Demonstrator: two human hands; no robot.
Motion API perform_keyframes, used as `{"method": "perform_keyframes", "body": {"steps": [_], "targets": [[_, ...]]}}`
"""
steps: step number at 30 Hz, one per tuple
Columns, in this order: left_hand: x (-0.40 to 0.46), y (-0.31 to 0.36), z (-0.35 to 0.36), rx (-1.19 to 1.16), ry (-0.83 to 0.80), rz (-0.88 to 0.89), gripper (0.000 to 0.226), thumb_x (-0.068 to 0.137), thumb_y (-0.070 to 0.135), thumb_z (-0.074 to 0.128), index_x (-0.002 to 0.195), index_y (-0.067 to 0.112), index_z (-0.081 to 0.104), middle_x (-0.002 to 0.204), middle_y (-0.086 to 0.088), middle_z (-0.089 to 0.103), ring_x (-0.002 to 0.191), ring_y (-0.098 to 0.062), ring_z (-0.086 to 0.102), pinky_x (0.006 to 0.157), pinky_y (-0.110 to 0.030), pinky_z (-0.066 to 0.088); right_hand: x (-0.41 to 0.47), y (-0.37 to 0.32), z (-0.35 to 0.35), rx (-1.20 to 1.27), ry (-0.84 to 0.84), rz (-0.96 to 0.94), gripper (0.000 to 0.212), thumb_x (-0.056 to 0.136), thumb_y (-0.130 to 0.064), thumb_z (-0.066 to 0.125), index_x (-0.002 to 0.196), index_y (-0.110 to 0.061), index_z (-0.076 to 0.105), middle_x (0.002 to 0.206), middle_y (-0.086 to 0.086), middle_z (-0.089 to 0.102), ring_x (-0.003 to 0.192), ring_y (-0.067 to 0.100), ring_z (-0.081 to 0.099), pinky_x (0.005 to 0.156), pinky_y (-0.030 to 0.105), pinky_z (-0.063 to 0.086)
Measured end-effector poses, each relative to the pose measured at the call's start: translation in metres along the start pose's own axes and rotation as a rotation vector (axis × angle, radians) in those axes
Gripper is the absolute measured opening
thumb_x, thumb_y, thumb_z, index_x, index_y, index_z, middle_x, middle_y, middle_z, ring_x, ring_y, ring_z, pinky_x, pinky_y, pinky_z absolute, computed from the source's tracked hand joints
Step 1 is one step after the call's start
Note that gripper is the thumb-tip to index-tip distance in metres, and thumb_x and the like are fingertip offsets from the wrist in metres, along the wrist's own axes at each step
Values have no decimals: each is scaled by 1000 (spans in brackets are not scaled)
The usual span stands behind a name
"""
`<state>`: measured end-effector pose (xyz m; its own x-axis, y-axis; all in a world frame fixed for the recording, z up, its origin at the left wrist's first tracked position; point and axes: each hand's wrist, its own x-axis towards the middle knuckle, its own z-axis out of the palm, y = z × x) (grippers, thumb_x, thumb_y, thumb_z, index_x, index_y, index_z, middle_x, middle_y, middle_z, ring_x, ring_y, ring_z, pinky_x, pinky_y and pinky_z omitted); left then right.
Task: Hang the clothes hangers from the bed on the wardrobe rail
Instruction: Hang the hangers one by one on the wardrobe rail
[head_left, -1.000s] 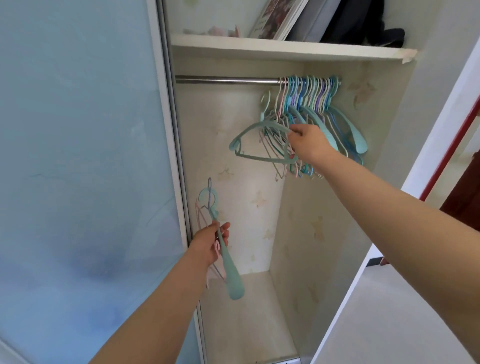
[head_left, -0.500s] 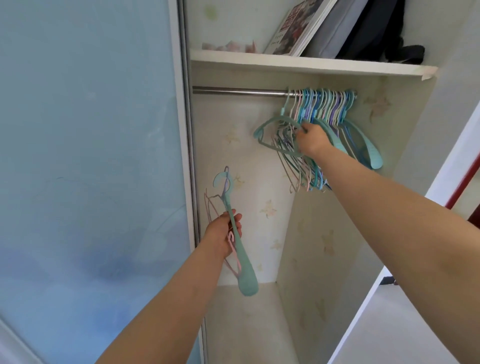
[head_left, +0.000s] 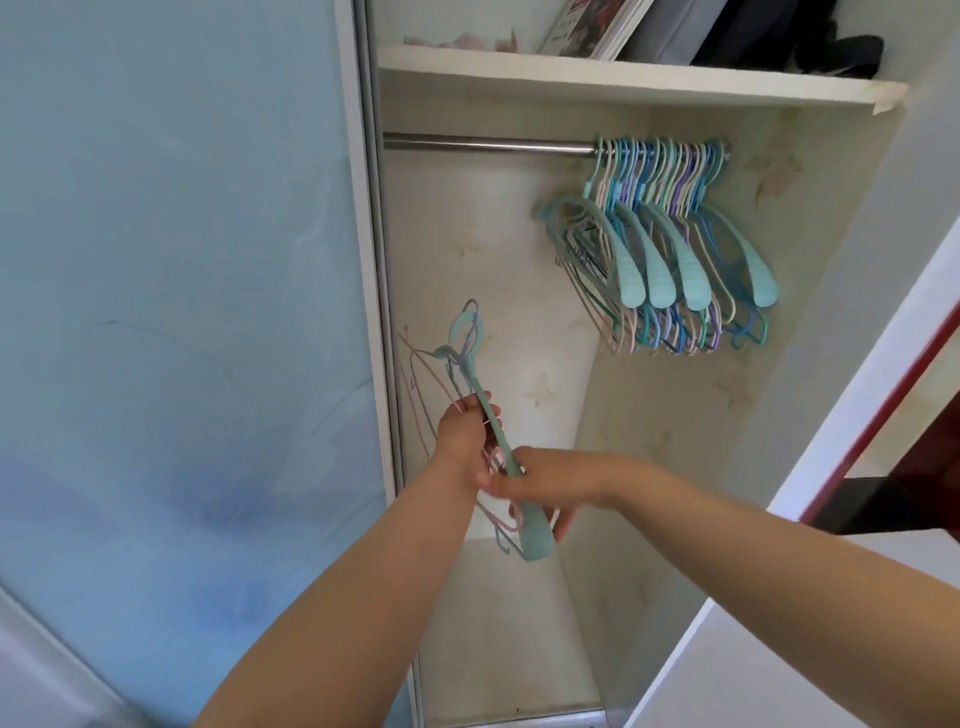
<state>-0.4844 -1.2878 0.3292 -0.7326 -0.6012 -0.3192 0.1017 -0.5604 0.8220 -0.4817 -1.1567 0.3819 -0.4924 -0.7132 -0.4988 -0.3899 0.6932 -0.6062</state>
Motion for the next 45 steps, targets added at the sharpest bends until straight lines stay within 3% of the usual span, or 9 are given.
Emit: {"method": "perform_keyframes", "body": {"steps": [3,6,11,15,22,29,35,39,45], "targets": [[4,-6,3,104,17,40,24,103,10,34,99,13,58,73,-3,53,51,-12,38,37,-17,35,5,18,12,32,108,-51,26,97,-40,49,87,-18,41,85,3,52,71,15,54,56,26,51],[7,-11,6,145,39,44,21,104,15,34,102,12,55,72,-3,44,46,-12,31,34,-17,33,8,30,13,15,290,-63,24,100,-40,39,94,-17,42,84,0,56,72,15,50,57,22,39],[9,-21,-3,236,92,-6,33,95,0,28,91,15,57,69,-4,42,46,-12,30,33,-16,23,4,43,2,314,455,0,16,98,-27,44,91,-15,52,74,3,62,52,15,49,47,24,48],[12,-26,-17,280,95,-37,19,96,21,55,79,15,50,58,-1,34,43,-11,28,36,-16,20,-10,59,-19,-55,606,47,26,97,-28,45,74,-17,51,63,1,51,43,14,50,42,22,40],[20,-37,-30,629,9,-49,44,86,50,65,79,10,46,62,-4,38,46,-16,31,40,-21,26,-31,69,-42,-3,557,98,20,94,-27,52,81,-15,61,62,0,50,45,14,44,38,19,35],[11,-49,-40,1005,65,285,49,97,51,41,70,10,43,67,-3,46,69,-24,47,53,-27,29,-44,68,-53,160,411,179,12,92,-20,51,88,-10,55,51,3,37,41,16,24,43,20,21],[8,-59,-38,904,23,402,48,92,50,53,77,4,56,72,-17,54,72,-35,53,62,-34,38,-43,69,-58,36,442,201,14,89,-16,47,79,-6,51,55,7,41,42,17,29,43,20,25],[8,-57,-35,786,25,400,50,91,45,58,61,17,29,56,0,29,55,-17,30,56,-29,25,-44,76,-57,-109,474,236,15,87,-15,48,74,-7,53,60,10,46,42,20,35,43,21,30],[12,-40,-27,569,3,240,41,86,48,65,102,11,73,96,-9,71,93,-25,66,81,-36,53,-57,78,-51,-228,403,188,27,89,-25,54,90,-2,68,68,4,51,54,16,42,53,24,34]]}}
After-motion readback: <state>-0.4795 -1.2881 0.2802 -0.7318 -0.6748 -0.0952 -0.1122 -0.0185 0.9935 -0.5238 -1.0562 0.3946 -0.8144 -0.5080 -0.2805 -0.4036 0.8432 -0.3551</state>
